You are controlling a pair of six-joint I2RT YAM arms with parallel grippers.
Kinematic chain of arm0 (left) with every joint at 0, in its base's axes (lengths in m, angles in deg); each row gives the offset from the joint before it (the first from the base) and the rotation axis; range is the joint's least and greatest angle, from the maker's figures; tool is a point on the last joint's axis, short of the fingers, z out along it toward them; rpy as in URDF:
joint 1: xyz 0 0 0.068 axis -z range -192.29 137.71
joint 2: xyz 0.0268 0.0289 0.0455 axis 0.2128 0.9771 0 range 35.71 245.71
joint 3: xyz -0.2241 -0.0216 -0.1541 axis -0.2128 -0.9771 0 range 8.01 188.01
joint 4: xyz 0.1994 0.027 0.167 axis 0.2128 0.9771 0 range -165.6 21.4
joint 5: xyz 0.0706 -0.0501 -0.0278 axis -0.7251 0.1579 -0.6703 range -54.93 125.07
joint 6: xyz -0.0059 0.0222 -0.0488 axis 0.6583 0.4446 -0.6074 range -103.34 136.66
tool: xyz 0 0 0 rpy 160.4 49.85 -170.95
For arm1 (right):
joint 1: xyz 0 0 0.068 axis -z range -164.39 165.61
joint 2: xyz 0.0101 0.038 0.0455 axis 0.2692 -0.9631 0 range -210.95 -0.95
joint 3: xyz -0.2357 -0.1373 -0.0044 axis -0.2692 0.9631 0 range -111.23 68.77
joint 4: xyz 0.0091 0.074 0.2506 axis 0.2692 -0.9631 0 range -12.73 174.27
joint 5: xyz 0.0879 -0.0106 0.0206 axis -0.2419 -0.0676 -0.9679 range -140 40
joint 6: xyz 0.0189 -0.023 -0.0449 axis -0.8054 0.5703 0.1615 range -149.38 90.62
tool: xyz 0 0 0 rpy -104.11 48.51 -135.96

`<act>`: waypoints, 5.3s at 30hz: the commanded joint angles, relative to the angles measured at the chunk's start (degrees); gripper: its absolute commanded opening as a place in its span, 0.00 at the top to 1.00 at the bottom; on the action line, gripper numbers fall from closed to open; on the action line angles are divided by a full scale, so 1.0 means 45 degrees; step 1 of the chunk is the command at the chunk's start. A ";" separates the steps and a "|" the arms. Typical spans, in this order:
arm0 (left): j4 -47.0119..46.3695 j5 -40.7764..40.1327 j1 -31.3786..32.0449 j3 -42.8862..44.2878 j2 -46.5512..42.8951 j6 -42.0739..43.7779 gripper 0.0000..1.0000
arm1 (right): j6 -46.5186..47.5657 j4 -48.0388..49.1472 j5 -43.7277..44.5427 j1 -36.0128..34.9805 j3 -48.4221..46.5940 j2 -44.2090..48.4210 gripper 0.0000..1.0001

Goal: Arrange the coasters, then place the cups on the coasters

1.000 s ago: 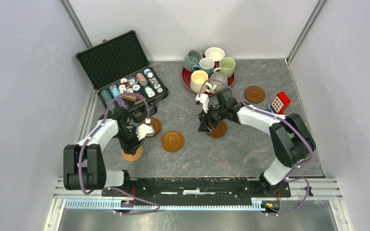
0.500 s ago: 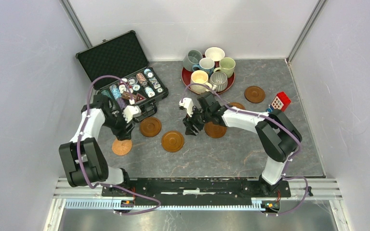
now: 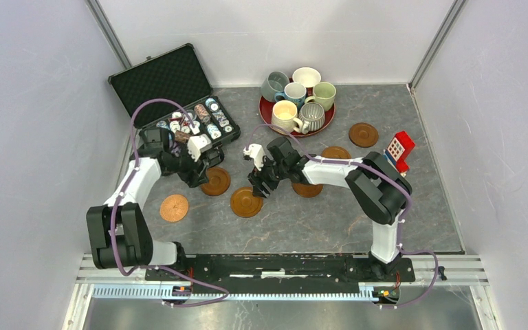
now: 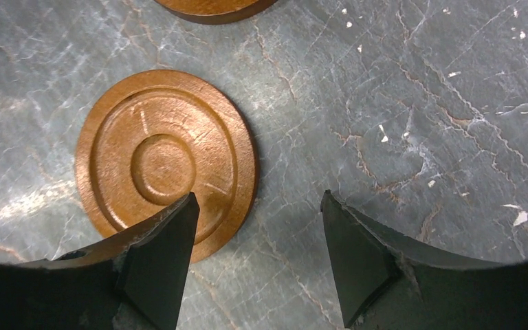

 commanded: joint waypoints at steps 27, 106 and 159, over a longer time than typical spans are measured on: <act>-0.0442 -0.2718 0.2964 0.0036 0.2437 0.0241 0.28 | 0.1301 -0.1783 0.1108 0.0914 0.1568 0.1111 0.44; -0.0454 -0.2566 0.3333 0.0965 -0.2224 -0.5195 0.04 | 0.2672 -0.2595 0.6443 0.2125 -1.0113 -0.4790 0.45; -0.1708 -0.1728 0.1677 0.0829 -0.2748 -0.7333 0.03 | 0.2059 -0.2335 0.4171 0.0173 -0.6438 -0.4275 1.00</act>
